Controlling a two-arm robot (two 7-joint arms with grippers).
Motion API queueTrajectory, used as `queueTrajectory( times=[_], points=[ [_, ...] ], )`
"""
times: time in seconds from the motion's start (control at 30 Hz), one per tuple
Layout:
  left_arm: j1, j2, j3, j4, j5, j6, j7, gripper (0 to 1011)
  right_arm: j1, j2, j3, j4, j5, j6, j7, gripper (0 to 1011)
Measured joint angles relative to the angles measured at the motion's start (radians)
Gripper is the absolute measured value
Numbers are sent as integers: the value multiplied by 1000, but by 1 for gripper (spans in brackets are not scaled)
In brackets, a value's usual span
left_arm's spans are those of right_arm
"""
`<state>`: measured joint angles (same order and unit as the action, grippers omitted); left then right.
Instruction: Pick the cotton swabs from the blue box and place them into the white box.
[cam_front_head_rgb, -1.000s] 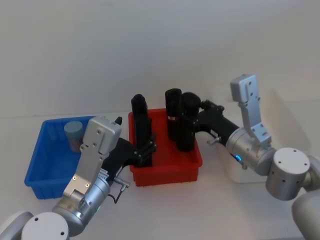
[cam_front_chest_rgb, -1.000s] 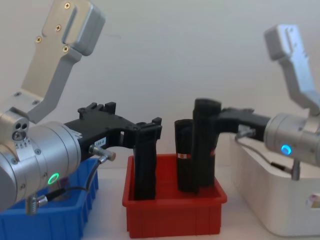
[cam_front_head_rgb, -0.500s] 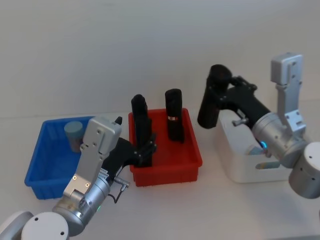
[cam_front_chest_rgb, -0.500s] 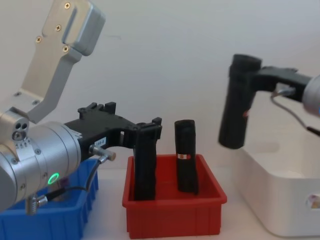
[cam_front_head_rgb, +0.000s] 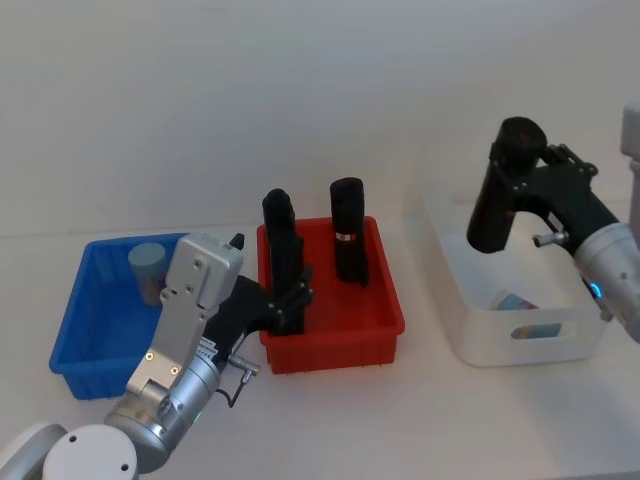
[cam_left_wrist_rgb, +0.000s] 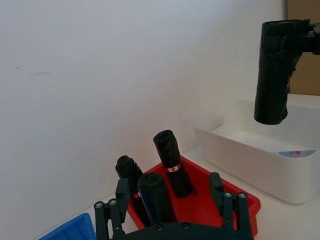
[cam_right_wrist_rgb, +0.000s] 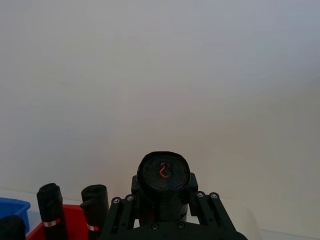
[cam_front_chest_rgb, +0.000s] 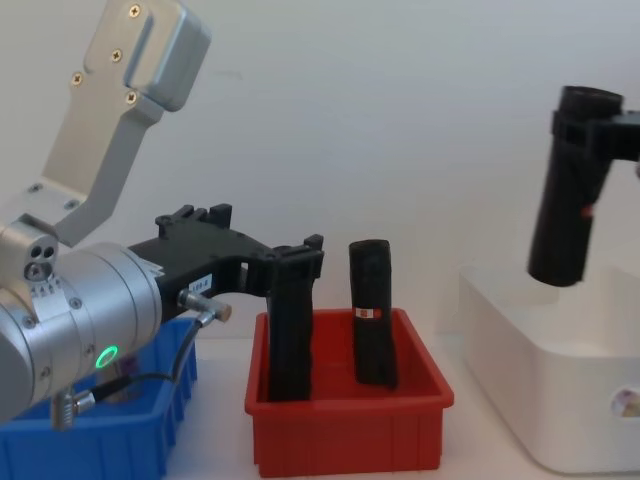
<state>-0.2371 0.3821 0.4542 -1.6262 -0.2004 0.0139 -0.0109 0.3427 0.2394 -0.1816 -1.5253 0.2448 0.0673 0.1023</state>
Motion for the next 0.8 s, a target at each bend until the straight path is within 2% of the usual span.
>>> queueTrajectory(
  times=[0.1,0.17,0.4,0.43,0.5,0.53,0.63,0.7,0.8],
  points=[
    [0,0,0,0,0,0,0,1004,-20,13,9,-23,4,19,-12,503],
    [0,0,0,0,0,0,0,1004,-28,19,13,-32,7,28,-17,546],
    [0,0,0,0,0,0,0,1004,-59,38,25,-57,18,56,-25,731],
    [0,0,0,0,0,0,0,1004,-64,41,27,-61,20,60,-26,793],
    [0,0,0,0,0,0,0,1004,-71,44,30,-66,23,64,-26,849],
    [0,0,0,0,0,0,0,1004,-73,45,31,-67,24,64,-26,849],
    [0,0,0,0,0,0,0,1004,-80,50,34,-73,27,67,-27,962],
    [0,0,0,0,0,0,0,1004,-83,51,36,-75,29,68,-27,1001],
    [0,0,0,0,0,0,0,1004,-88,54,38,-79,31,69,-27,1002]
  ],
)
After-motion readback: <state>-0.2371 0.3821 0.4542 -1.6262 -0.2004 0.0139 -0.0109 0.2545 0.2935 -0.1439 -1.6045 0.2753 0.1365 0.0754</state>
